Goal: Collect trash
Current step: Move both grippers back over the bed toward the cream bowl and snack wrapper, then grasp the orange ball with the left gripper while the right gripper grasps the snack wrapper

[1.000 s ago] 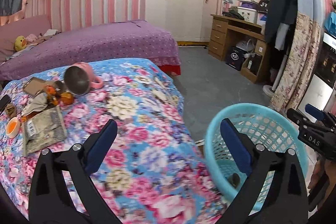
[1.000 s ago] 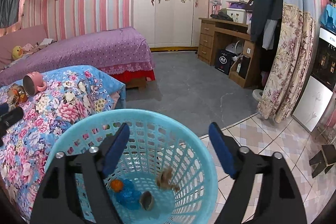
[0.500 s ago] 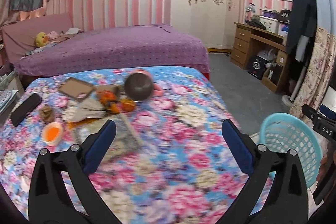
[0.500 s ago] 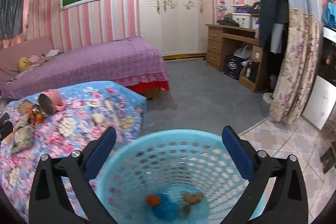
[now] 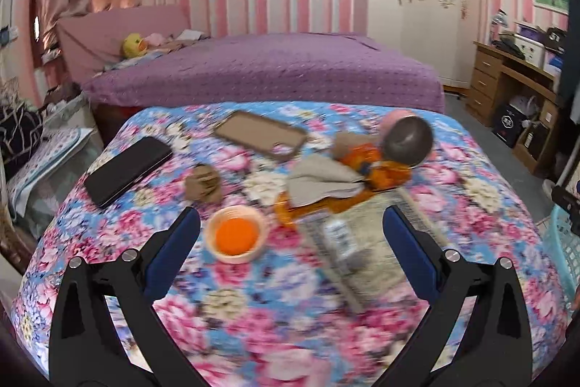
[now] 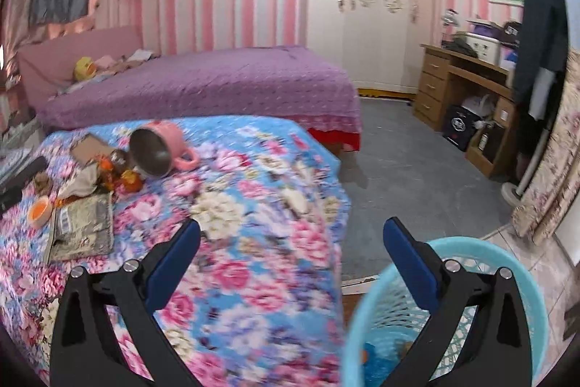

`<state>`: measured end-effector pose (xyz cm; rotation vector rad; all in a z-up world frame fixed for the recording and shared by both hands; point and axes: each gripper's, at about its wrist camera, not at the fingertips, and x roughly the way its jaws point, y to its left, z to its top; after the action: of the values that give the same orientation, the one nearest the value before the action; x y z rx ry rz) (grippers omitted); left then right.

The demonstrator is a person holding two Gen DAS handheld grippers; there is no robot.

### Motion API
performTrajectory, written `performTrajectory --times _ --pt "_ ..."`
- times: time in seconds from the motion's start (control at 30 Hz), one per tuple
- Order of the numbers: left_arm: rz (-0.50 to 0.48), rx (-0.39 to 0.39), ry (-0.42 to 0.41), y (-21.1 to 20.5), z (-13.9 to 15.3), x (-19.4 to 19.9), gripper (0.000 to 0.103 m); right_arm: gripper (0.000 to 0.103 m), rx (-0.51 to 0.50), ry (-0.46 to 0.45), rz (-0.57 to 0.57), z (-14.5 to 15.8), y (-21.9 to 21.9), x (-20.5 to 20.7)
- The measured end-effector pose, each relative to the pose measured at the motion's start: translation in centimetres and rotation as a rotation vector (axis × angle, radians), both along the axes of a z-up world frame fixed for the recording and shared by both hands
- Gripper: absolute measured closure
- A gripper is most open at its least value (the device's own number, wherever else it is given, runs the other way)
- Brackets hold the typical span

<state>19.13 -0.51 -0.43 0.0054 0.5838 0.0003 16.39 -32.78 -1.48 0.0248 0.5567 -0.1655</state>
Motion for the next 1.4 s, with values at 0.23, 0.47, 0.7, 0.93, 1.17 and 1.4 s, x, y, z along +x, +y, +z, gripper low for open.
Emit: performTrajectory --times 0.23,0.47,0.7,0.93,1.17,1.4 --pt "0.04 -0.014 0.045 4.5 -0.8 1.1 0.006 0.005 -0.03 0.056 0.067 -1.7 3.7 1.8" --pt "0.011 -0.034 0.132 6.0 -2.8 3.0 0.032 0.005 -0.052 0.096 0.097 -2.9 5.4 3.6" --pt "-0.029 -0.022 0.209 5.2 -4.9 5.1 0.053 0.005 -0.035 0.102 0.106 -3.0 5.3 4.9" --pt "-0.035 -0.019 0.253 5.1 -5.6 6.6 0.054 0.005 -0.01 0.101 0.097 -3.0 5.0 5.9" --pt "-0.054 0.044 0.224 4.6 -5.1 6.2 0.056 0.005 -0.033 0.11 0.113 -3.2 6.0 6.5" --pt "-0.081 0.038 0.211 4.1 -4.7 6.3 0.079 0.005 -0.015 0.107 0.11 -3.2 5.7 6.5"
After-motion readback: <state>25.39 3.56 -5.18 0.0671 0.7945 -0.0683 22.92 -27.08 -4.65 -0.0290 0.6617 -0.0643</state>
